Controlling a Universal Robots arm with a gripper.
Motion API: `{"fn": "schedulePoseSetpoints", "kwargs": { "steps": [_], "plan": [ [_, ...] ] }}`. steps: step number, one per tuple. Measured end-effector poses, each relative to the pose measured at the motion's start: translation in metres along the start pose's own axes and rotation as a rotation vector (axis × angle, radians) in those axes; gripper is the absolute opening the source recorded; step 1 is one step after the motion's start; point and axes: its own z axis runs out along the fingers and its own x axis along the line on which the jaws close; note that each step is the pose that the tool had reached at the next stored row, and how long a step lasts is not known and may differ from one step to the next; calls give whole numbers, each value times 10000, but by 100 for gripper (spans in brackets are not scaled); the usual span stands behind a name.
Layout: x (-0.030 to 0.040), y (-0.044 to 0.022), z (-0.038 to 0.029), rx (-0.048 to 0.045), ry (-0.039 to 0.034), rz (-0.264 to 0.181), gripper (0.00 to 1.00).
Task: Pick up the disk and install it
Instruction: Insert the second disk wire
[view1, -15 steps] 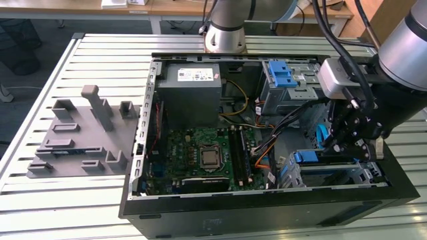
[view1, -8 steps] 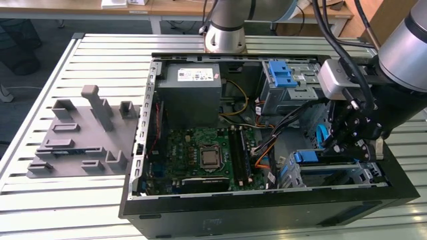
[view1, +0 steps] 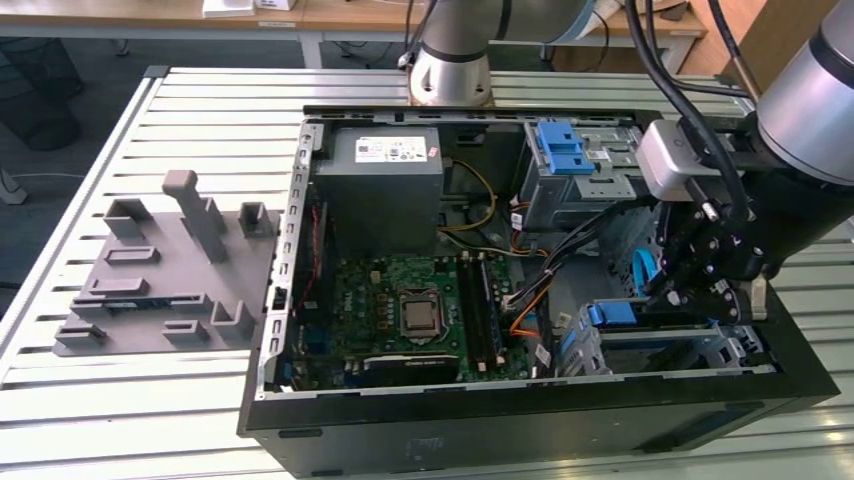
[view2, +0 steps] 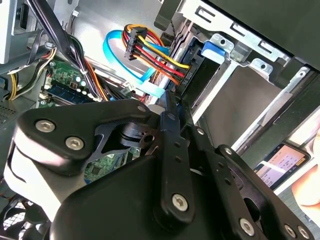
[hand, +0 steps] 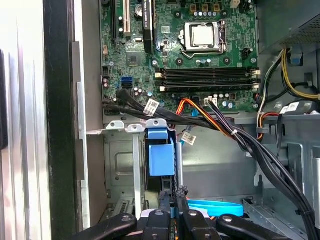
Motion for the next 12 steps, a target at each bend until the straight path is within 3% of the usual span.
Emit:
{"fn": "schedulePoseSetpoints", "kwargs": {
  "steps": [12],
  "plan": [
    [0,-15,9,-27,-2,2,16]
  ]
}}
